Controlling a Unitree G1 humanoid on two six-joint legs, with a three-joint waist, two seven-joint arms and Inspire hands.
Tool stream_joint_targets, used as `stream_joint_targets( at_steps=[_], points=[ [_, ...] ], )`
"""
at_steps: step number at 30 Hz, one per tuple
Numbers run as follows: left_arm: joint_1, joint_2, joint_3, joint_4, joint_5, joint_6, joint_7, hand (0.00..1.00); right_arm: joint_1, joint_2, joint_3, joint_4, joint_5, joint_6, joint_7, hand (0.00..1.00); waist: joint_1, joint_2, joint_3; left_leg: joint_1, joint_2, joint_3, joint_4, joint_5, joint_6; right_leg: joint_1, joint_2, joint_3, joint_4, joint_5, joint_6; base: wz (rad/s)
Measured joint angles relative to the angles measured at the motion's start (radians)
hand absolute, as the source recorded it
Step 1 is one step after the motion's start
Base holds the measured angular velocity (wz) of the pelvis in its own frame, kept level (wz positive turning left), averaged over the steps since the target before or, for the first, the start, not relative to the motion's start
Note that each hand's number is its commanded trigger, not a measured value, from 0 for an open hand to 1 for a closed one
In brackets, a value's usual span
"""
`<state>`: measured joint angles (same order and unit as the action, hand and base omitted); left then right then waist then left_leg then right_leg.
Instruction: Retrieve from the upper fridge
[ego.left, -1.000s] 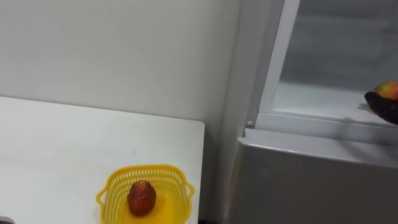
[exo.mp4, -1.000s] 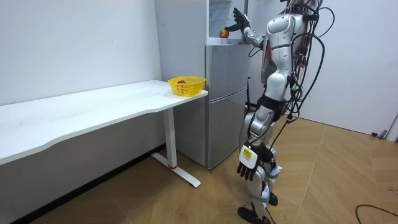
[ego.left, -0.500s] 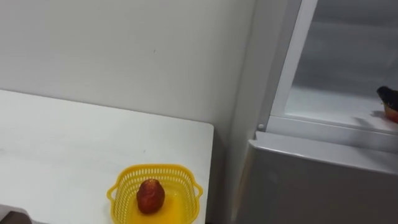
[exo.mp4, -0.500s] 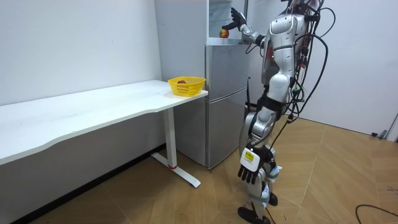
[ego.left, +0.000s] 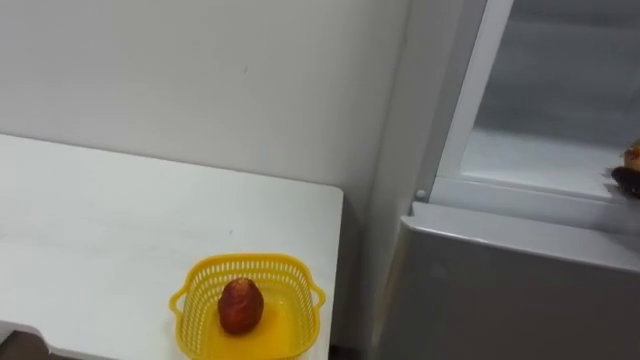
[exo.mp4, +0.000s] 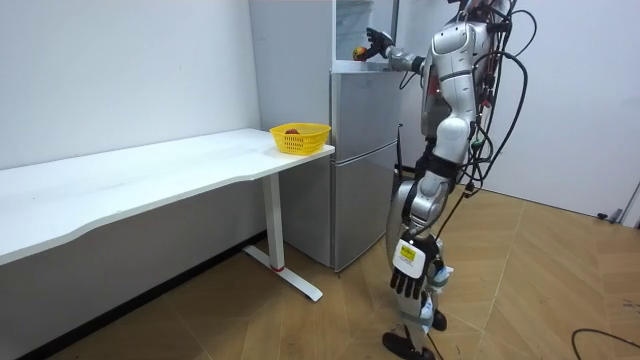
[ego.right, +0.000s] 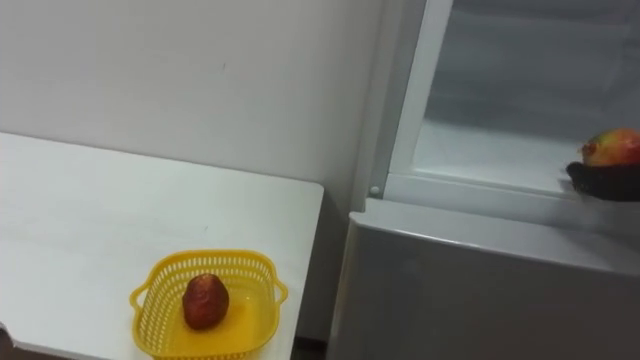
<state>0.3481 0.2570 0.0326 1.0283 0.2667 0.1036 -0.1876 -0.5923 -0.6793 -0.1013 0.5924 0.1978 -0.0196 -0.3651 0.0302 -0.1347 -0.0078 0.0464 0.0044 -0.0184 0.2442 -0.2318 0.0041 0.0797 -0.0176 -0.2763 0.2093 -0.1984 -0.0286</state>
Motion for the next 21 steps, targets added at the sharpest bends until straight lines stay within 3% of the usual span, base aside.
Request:
stream_joint_targets(
  at_steps=[5, 9, 21],
  points=[
    [-0.004, 0.001, 0.001, 0.000, 0.001, 0.000, -0.003, 0.00, -0.050, 0.000, 0.004, 0.071, 0.004, -0.001, 0.011, 0.00, 0.001, -0.002, 0.0023, -0.010, 0.000, 0.000, 0.010, 0.000, 0.000, -0.008, -0.001, -0.002, 0.004, 0.000, 0.000, 0.00],
    [-0.003, 0.001, 0.001, 0.000, 0.001, 0.000, -0.002, 0.00, -0.067, 0.000, 0.004, 0.107, 0.038, -0.001, 0.023, 0.00, 0.003, -0.006, 0.0100, -0.021, -0.001, -0.001, 0.011, 0.000, 0.000, -0.017, -0.003, -0.002, 0.011, -0.001, -0.001, 0.00],
    [0.003, 0.002, 0.000, 0.003, 0.002, -0.001, 0.001, 0.00, -0.091, -0.016, 0.005, 0.162, 0.054, -0.002, 0.052, 0.00, 0.004, -0.001, 0.0081, -0.032, 0.000, -0.014, 0.013, 0.002, -0.002, -0.029, 0.000, -0.007, 0.011, 0.000, -0.002, 0.00]
  ],
)
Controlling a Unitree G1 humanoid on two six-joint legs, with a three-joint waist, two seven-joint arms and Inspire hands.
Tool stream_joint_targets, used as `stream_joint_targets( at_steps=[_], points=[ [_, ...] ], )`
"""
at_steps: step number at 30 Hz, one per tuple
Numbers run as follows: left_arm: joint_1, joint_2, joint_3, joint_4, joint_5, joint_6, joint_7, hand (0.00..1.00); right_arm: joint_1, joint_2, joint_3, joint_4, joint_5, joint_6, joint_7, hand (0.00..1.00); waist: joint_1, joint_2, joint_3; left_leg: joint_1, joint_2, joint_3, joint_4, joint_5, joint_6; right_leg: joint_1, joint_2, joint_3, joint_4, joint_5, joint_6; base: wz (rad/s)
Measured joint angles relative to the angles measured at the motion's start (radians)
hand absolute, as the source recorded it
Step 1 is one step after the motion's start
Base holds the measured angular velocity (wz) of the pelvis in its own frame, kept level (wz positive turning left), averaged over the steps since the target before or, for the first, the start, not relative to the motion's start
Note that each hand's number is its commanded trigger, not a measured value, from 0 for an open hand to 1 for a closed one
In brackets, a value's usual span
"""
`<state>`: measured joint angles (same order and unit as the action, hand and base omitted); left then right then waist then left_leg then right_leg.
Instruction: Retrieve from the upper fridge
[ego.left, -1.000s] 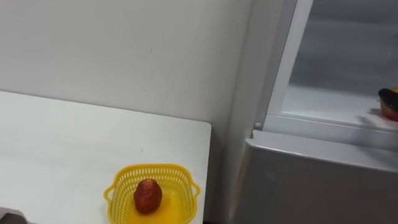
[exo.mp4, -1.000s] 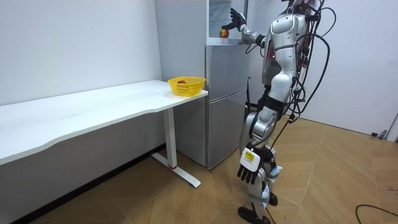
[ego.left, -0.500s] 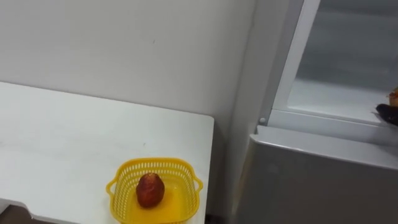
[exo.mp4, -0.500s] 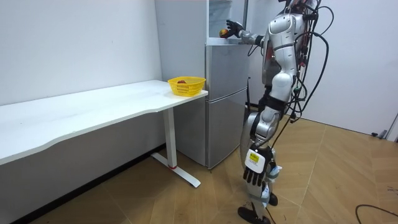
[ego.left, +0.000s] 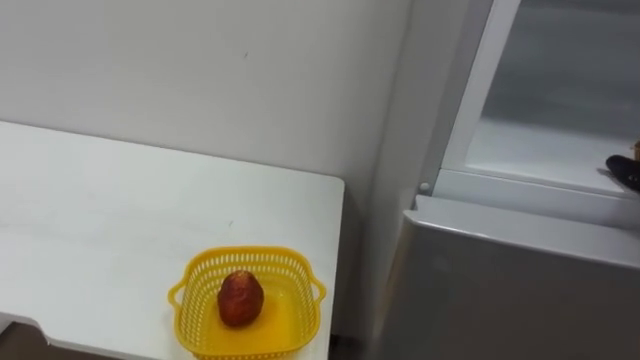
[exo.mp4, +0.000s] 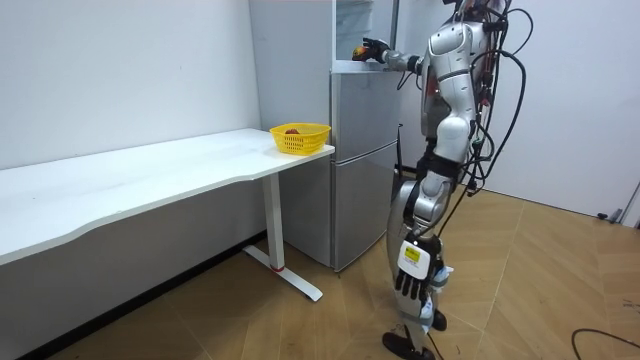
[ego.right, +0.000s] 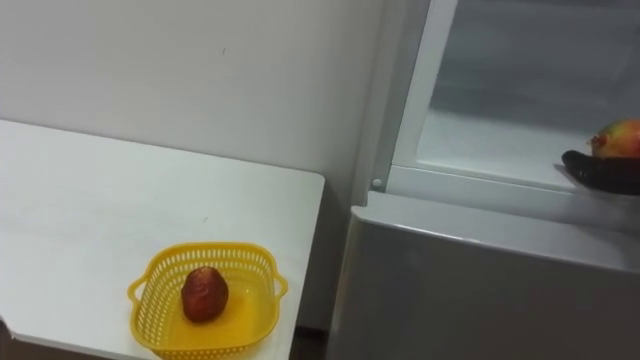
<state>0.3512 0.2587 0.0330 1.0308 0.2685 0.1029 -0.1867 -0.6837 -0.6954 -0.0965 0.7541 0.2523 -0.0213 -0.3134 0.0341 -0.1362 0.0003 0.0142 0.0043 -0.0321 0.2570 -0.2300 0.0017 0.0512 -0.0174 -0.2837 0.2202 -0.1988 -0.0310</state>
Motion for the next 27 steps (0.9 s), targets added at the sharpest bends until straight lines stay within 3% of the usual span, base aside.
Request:
stream_joint_targets(
  at_steps=[15, 22, 27],
  points=[
    [0.003, 0.007, -0.001, -0.018, 0.001, 0.009, 0.009, 0.00, -0.053, -0.023, 0.038, 0.108, 0.104, -0.013, 0.052, 0.00, -0.001, 0.003, 0.0017, -0.013, 0.001, -0.007, 0.001, 0.007, -0.005, -0.001, -0.001, -0.020, 0.000, -0.002, -0.006, 0.02],
    [-0.010, 0.020, -0.016, -0.019, 0.001, 0.022, 0.029, 0.00, -0.078, -0.023, 0.041, 0.164, 0.114, -0.038, 0.058, 0.00, -0.001, 0.003, -0.0016, -0.024, 0.001, -0.004, 0.005, 0.007, -0.004, -0.014, -0.001, -0.019, 0.000, 0.000, -0.008, 0.00],
    [-0.010, 0.029, -0.018, -0.021, 0.004, 0.030, 0.031, 0.00, -0.078, -0.023, 0.047, 0.170, 0.095, -0.053, 0.076, 0.00, -0.001, 0.015, -0.0059, -0.024, 0.003, -0.003, 0.004, 0.007, -0.004, -0.014, 0.000, -0.020, 0.001, 0.002, -0.010, 0.00]
  ],
)
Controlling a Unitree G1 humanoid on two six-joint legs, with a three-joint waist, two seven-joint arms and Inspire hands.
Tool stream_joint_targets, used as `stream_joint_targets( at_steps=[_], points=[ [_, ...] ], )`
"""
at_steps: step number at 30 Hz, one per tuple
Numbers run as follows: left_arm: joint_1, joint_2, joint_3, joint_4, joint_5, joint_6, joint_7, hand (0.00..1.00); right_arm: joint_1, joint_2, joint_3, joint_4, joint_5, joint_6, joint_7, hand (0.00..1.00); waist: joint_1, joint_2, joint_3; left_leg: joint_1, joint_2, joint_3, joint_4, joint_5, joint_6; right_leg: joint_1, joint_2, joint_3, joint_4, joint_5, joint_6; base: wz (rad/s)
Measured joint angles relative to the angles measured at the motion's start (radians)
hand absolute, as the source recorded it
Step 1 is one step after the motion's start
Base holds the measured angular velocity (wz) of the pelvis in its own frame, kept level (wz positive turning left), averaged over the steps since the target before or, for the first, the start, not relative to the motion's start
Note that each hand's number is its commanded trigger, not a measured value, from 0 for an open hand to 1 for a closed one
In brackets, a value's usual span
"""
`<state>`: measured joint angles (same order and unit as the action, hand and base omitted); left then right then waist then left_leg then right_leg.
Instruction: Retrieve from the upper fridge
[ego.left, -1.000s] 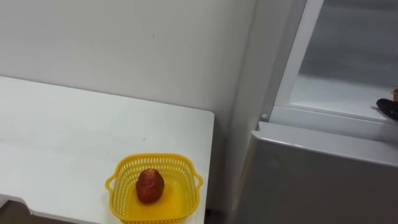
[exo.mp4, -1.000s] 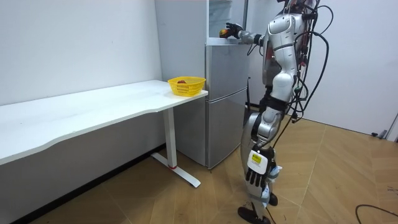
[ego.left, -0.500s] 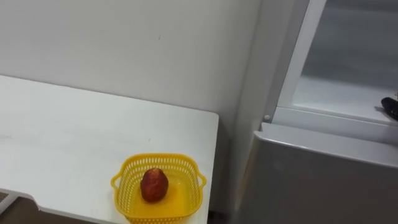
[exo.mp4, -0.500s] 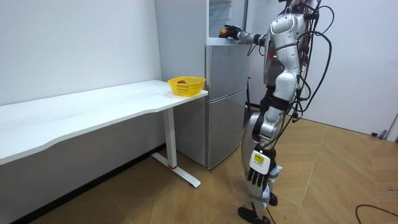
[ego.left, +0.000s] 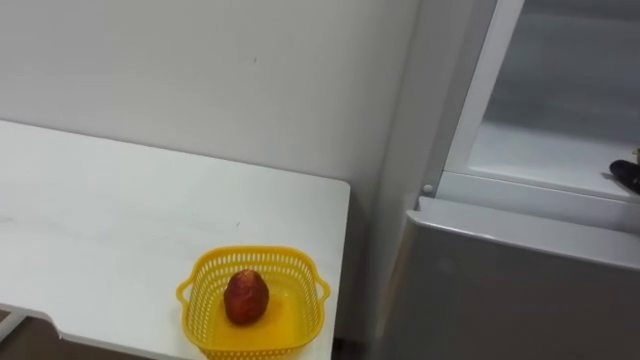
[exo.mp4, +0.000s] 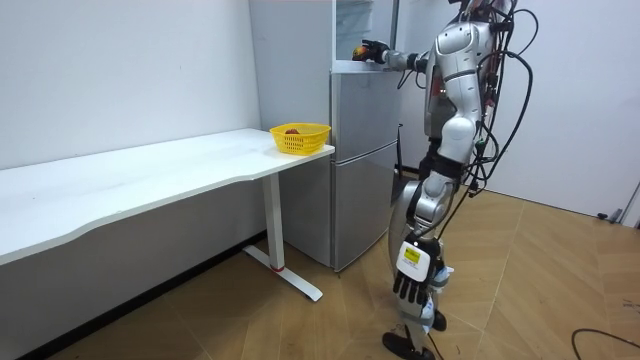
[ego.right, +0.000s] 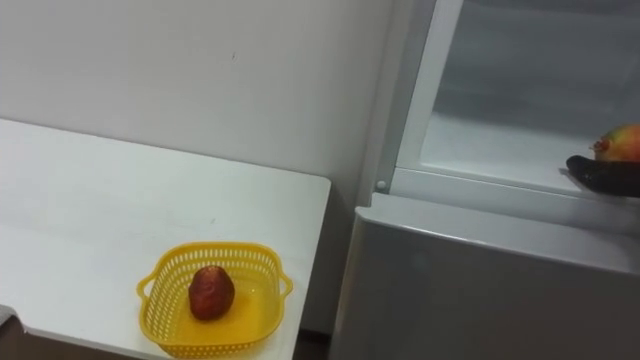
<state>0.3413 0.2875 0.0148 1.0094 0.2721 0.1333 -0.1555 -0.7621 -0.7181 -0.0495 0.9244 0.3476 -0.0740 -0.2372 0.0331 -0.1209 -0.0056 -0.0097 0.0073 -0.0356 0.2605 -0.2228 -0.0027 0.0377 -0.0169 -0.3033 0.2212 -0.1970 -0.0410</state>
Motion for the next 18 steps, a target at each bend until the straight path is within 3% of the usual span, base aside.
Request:
stream_joint_targets(
  at_steps=[3, 4, 5, 6, 18],
  points=[
    [0.000, 0.000, 0.000, 0.000, 0.003, 0.004, -0.001, 0.00, 0.000, 0.000, 0.000, 0.000, -0.003, -0.002, 0.006, 0.00, 0.002, 0.005, -0.0005, 0.001, 0.001, 0.000, -0.003, 0.000, -0.001, 0.001, 0.001, -0.001, 0.001, 0.001, -0.001, 0.00],
    [0.000, 0.000, 0.000, 0.000, 0.003, 0.007, -0.001, 0.00, 0.000, 0.000, 0.000, 0.000, -0.003, -0.003, 0.010, 0.34, 0.002, 0.006, 0.0002, 0.001, 0.002, 0.000, -0.005, 0.001, -0.001, 0.002, 0.001, -0.001, 0.001, 0.001, -0.002, 0.00],
    [0.000, 0.000, 0.000, 0.000, 0.003, 0.010, -0.001, 0.00, 0.000, 0.000, 0.000, -0.001, -0.005, -0.003, 0.011, 0.83, 0.002, 0.007, 0.0006, 0.001, 0.002, 0.000, -0.006, 0.001, -0.002, 0.002, 0.001, -0.002, 0.001, 0.001, -0.002, 0.00],
    [0.000, 0.000, 0.000, 0.001, 0.003, 0.012, -0.001, 0.00, 0.000, 0.000, 0.000, -0.001, -0.007, -0.003, 0.013, 1.00, 0.002, 0.007, 0.0007, 0.001, 0.003, 0.000, -0.007, 0.001, -0.002, 0.002, 0.001, -0.002, 0.001, 0.001, -0.002, 0.00],
    [0.000, 0.000, 0.001, 0.001, 0.003, 0.015, -0.012, 0.00, -0.001, -0.001, -0.001, 0.000, -0.048, 0.001, 0.037, 1.00, 0.002, -0.006, 0.0072, -0.004, 0.002, 0.003, -0.007, 0.001, -0.002, -0.004, 0.000, -0.001, -0.004, 0.001, -0.002, 0.00]
  ],
)
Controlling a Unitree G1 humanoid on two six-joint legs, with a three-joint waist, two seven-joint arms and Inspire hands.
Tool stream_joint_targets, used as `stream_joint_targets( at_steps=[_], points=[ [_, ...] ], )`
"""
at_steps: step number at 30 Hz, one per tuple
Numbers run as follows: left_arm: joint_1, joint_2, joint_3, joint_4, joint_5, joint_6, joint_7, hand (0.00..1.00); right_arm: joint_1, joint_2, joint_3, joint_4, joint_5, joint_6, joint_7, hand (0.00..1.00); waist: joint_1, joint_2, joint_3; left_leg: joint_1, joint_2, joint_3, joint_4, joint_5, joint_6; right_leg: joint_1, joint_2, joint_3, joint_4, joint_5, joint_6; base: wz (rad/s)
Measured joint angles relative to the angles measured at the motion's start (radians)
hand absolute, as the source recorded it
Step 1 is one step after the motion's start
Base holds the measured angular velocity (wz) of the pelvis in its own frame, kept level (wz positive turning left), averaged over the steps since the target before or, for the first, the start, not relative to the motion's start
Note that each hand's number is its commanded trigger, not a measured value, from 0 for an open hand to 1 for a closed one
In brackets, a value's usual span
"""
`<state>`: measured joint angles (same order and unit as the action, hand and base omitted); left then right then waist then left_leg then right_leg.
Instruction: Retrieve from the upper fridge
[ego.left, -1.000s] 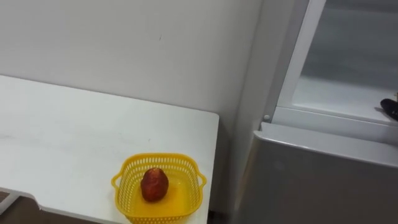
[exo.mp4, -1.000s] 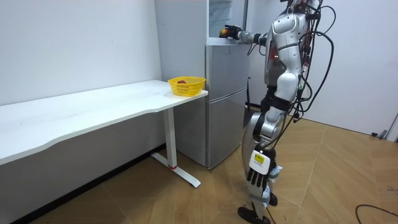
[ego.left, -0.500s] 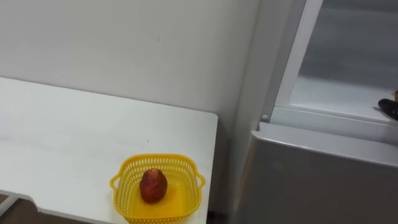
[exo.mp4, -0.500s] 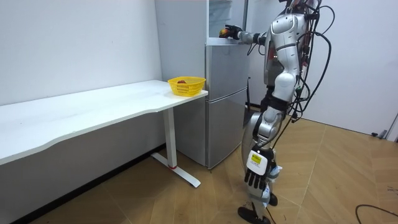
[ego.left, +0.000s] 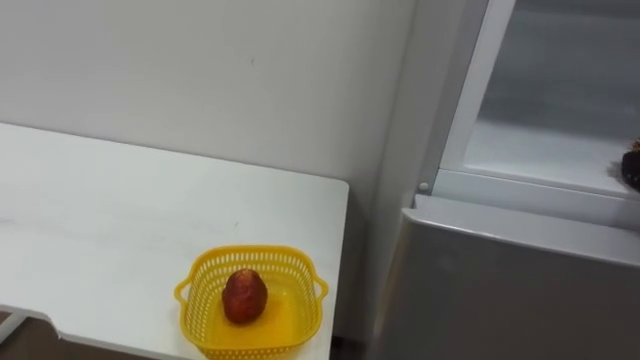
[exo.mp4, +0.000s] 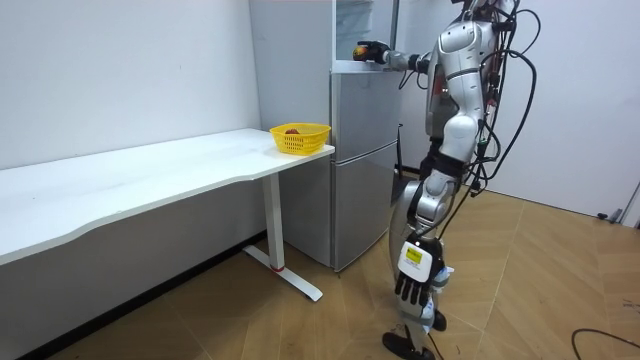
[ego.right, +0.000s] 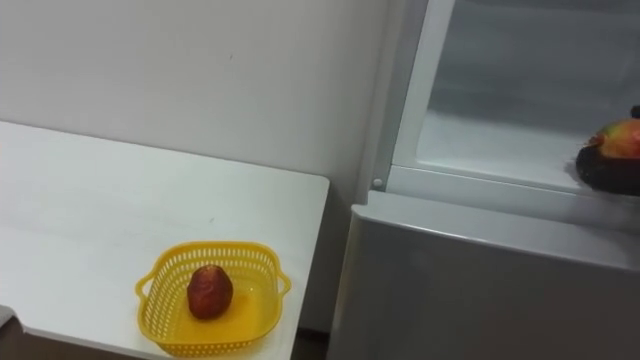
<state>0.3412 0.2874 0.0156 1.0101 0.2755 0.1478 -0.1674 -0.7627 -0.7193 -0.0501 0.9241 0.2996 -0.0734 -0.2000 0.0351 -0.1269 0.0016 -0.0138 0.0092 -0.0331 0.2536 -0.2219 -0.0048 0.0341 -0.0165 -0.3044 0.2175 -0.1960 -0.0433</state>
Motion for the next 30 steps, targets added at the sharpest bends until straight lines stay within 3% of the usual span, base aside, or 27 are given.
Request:
stream_joint_targets(
  at_steps=[11, 20, 27, 30],
  points=[
    [-0.004, 0.000, 0.000, 0.001, 0.000, 0.000, -0.002, 0.00, -0.003, -0.022, -0.012, 0.001, -0.001, 0.000, -0.013, 1.00, 0.002, -0.007, -0.0022, -0.004, 0.000, 0.000, 0.003, 0.000, 0.000, -0.002, 0.002, -0.001, -0.013, 0.000, 0.000, 0.00],
    [-0.003, 0.000, 0.001, 0.004, 0.000, -0.001, -0.020, 0.00, -0.003, -0.026, -0.012, 0.002, -0.010, 0.001, -0.011, 1.00, 0.007, -0.011, 0.0018, 0.001, 0.003, 0.000, 0.001, 0.001, -0.001, 0.001, 0.002, -0.001, -0.012, 0.000, 0.000, 0.00],
    [-0.003, -0.001, 0.001, 0.000, -0.001, -0.006, -0.018, 0.00, -0.004, -0.026, -0.012, 0.001, -0.005, -0.001, -0.010, 1.00, 0.010, -0.005, 0.0094, 0.017, 0.003, 0.001, -0.006, 0.001, -0.002, 0.016, 0.002, 0.000, -0.015, 0.000, 0.000, 0.00],
    [-0.003, 0.000, 0.012, -0.002, -0.007, -0.009, -0.019, 0.00, -0.004, -0.029, -0.011, -0.017, -0.004, 0.008, -0.006, 1.00, 0.006, -0.008, 0.0062, 0.023, 0.003, 0.001, -0.018, 0.002, -0.003, 0.015, 0.000, 0.000, -0.015, -0.001, 0.000, 0.00]
  ],
)
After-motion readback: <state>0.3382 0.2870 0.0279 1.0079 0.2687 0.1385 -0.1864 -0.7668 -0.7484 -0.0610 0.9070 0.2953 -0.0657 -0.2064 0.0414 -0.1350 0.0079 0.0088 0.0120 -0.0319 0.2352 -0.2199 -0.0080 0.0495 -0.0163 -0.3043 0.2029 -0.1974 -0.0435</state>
